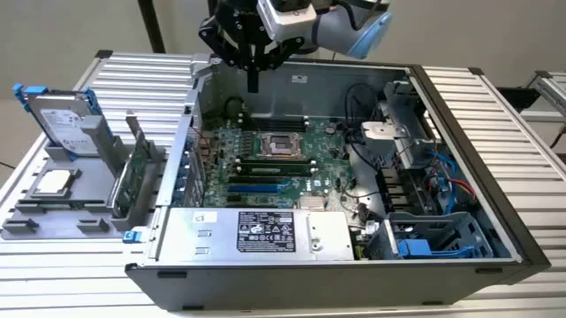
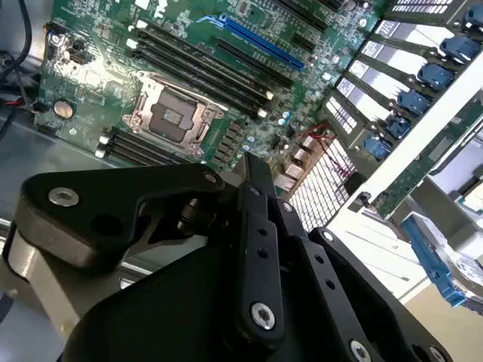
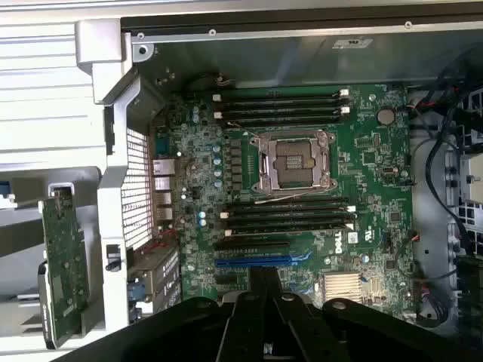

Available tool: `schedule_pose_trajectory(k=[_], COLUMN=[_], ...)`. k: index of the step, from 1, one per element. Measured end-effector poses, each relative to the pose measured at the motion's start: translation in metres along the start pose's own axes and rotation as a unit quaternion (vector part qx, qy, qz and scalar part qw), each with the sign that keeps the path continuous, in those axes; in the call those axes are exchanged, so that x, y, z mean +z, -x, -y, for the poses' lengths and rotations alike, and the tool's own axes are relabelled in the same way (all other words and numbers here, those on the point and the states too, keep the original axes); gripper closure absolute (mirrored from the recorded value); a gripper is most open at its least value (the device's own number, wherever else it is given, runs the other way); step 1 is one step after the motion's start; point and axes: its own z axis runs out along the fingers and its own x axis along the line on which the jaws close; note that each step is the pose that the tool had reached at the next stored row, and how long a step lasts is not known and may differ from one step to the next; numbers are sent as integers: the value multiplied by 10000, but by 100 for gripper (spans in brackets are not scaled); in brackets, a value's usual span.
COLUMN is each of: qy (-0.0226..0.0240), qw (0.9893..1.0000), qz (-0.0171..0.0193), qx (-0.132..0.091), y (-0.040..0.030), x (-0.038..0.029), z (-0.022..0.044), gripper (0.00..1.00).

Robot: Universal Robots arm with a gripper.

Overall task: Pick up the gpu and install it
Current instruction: 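Reach for the gpu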

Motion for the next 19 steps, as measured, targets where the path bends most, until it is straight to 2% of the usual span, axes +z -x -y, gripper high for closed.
schedule_pose_trajectory(k=[12,16,19], qy=[0,0,1], qw=[10000,10000,10000], qz=[0,0,0], qx=[0,0,0], y=[-27,-64,-120], x=[-1,-2,-3], z=[2,5,10], gripper=[100,100,100])
